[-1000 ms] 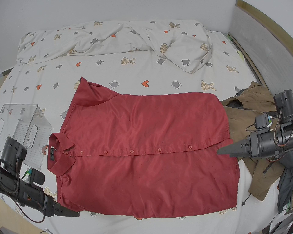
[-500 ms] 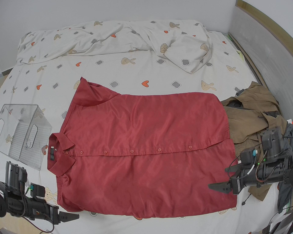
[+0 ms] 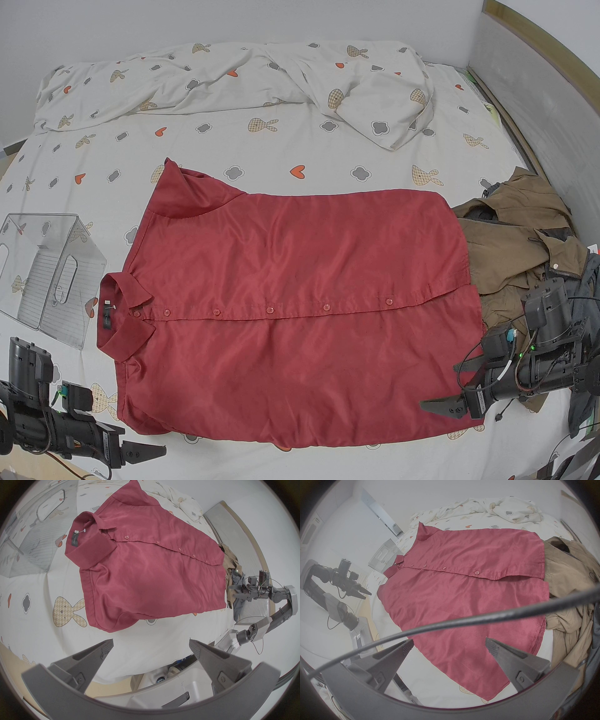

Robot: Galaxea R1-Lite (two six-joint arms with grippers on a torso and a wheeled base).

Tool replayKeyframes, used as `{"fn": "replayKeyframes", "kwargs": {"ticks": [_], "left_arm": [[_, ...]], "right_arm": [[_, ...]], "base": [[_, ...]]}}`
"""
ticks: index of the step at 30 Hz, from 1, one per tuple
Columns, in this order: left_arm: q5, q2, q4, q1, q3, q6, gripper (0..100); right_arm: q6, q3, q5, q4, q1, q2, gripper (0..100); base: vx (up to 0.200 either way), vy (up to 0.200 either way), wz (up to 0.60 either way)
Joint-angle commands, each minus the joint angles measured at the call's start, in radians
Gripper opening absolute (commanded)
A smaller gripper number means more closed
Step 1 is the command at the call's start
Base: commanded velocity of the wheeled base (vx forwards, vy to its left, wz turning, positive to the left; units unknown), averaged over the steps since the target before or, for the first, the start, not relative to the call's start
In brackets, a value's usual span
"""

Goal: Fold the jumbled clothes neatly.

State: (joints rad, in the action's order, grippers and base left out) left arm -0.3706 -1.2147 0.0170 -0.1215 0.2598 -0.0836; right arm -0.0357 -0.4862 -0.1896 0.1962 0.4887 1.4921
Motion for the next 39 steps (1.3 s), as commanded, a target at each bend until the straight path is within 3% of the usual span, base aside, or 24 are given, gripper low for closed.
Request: {"fn": "replayKeyframes", "kwargs": {"ticks": [1,5,22,27,33,39], "left_arm": [[-0.001,-0.002,0.001,-0.009,-0.004,-0.001,100],[-0.001,-0.009,0.000,-0.009,-0.005,-0.001,100],[-0.001,-0.052,-0.014,-0.007,0.003,-0.001,100],[0.002,-0.161,-0.150,0.006,-0.034,0.001,100],[0.009,-0.305,-0.471,0.144,-0.151,0.018,100],[0.065,-0.298,-0.601,0.155,-0.238,0.021,100]], "right_arm": [[0.000,0.001,-0.001,0.000,0.002,0.005,100],[0.000,0.001,-0.001,0.000,0.002,0.005,100],[0.004,0.001,-0.001,0.000,0.016,0.008,100],[0.005,0.001,-0.001,0.000,0.016,0.007,100],[0.005,0.005,-0.001,0.000,0.016,0.005,100],[0.005,0.003,-0.001,0.002,0.014,0.013,100]], "base": [[0.000,0.000,0.00],[-0.150,0.000,0.00],[0.000,0.000,0.00],[0.000,0.000,0.00],[0.000,0.000,0.00],[0.000,0.000,0.00]]}}
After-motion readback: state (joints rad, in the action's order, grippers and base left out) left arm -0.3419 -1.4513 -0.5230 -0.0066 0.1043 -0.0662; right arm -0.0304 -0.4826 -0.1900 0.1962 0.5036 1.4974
